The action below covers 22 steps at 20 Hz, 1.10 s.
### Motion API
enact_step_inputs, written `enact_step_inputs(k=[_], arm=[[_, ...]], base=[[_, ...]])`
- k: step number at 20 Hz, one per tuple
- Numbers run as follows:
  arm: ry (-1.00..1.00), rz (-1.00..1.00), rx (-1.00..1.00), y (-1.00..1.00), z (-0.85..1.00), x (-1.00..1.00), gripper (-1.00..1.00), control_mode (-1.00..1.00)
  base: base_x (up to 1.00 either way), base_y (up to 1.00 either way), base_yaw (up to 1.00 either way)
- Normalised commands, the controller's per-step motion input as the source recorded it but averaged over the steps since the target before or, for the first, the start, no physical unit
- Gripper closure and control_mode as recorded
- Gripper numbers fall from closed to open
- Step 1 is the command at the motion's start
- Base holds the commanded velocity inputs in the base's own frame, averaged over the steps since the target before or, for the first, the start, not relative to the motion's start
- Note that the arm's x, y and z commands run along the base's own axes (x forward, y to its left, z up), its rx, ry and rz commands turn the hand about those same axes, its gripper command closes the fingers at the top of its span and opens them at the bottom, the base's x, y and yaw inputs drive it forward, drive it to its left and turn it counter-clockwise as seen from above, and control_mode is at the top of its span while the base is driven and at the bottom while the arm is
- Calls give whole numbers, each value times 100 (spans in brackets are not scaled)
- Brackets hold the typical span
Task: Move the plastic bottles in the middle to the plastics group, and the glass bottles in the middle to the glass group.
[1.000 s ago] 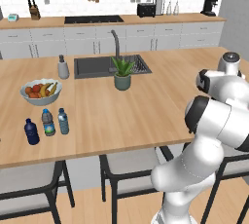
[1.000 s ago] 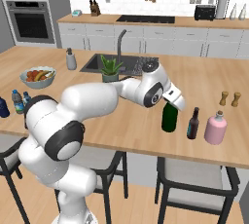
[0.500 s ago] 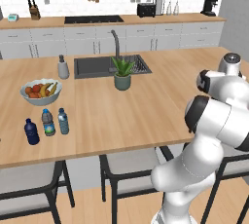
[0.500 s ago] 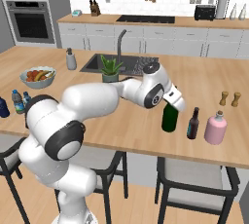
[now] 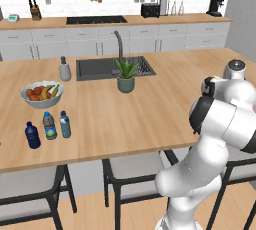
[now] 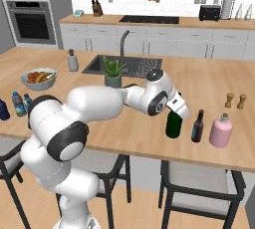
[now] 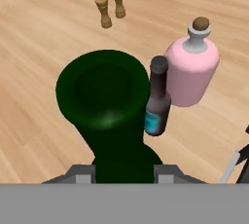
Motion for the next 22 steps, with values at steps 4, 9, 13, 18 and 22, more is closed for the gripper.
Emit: enact_step_inputs(k=[4,9,13,18,22], arm=[[-7,-4,0,0,-22,0,100,-100],[-5,-3,0,0,-28,0,100,-100],[-2,-3,0,0,-23,0,100,-100],[-1,-3,0,0,-25,0,100,-100],[0,-2,0,0,-28,0,100,-100]], base=[[0,0,0],[0,0,0],[0,0,0],[0,0,0],[0,0,0]])
